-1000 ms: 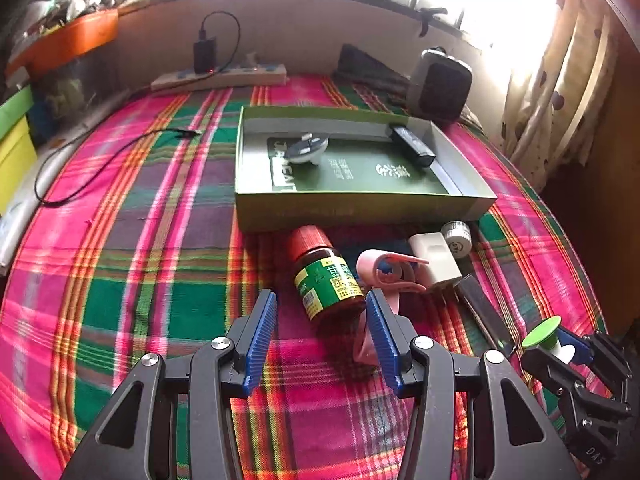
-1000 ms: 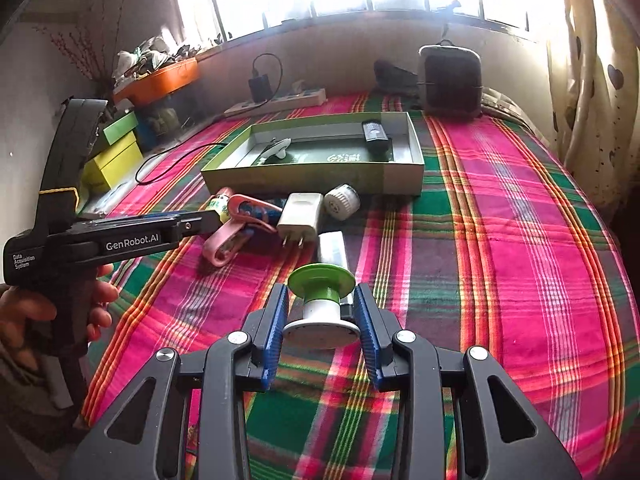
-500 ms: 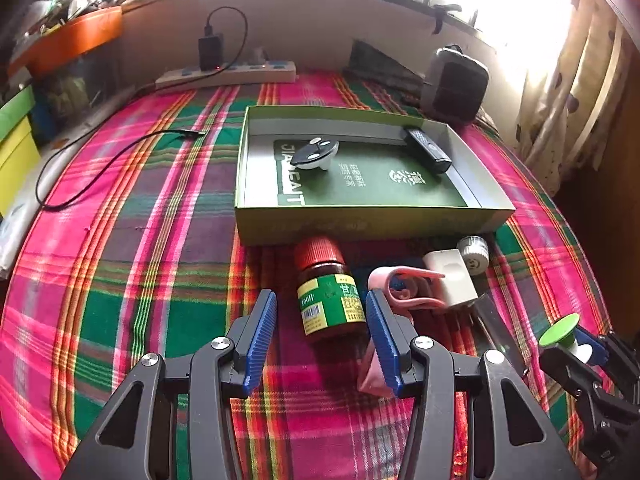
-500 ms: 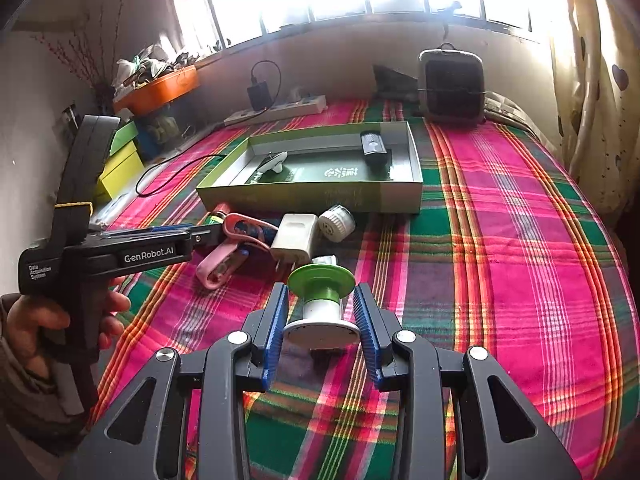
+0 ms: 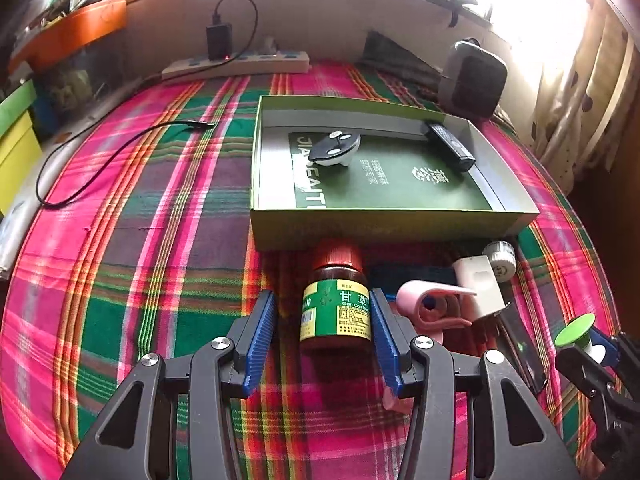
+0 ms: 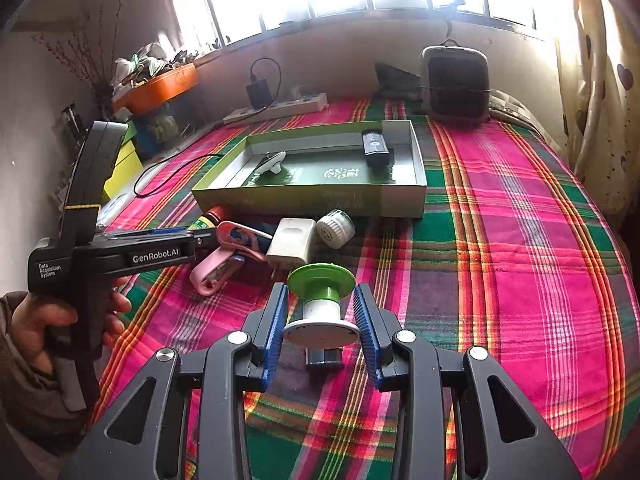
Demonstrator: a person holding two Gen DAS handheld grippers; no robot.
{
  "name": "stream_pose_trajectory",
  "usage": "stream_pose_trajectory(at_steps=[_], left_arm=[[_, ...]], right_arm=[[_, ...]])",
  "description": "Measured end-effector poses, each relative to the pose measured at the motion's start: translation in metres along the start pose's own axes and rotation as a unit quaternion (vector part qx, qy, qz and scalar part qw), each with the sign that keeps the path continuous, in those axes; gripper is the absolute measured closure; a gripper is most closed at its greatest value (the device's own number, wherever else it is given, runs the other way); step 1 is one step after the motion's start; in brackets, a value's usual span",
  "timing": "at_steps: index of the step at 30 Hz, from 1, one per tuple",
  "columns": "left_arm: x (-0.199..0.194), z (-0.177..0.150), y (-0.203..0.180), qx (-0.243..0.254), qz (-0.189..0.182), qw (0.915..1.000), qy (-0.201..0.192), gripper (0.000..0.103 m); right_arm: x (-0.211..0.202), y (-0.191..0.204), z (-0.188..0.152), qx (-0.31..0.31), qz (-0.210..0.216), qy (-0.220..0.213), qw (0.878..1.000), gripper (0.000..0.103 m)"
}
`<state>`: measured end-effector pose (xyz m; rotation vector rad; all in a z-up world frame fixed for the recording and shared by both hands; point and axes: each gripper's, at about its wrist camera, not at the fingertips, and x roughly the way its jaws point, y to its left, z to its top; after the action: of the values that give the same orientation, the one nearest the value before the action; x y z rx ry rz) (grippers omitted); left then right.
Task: Organize rigid objects
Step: 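Close the left tool around the brown bottle with the red cap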
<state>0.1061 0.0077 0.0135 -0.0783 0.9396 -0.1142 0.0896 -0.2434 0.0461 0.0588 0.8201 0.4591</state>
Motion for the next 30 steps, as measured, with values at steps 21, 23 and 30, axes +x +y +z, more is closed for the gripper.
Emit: stream_pose_trajectory(at_steps=[21, 23, 30], left_arm=[[0.0012, 0.0013, 0.007, 0.001, 0.005, 0.9999, -0.01, 0.072], [0.0012, 0.0013, 0.0069, 0.002, 0.005, 0.9999, -0.011, 0.072], [0.0007, 0.0013, 0.0082, -0.001, 0.002, 0.9999, -0.011, 0.072]], right_arm=[[0.0086, -0.0023, 0.0017, 0.001, -0.002, 0.009, 1.0, 0.068], [0.0091, -0.0023, 0.0013, 0.001, -0.002, 0.01, 1.0, 0.068], [0.0106, -0.0025, 0.0004, 0.001, -0.003, 0.012, 1.0, 0.068]])
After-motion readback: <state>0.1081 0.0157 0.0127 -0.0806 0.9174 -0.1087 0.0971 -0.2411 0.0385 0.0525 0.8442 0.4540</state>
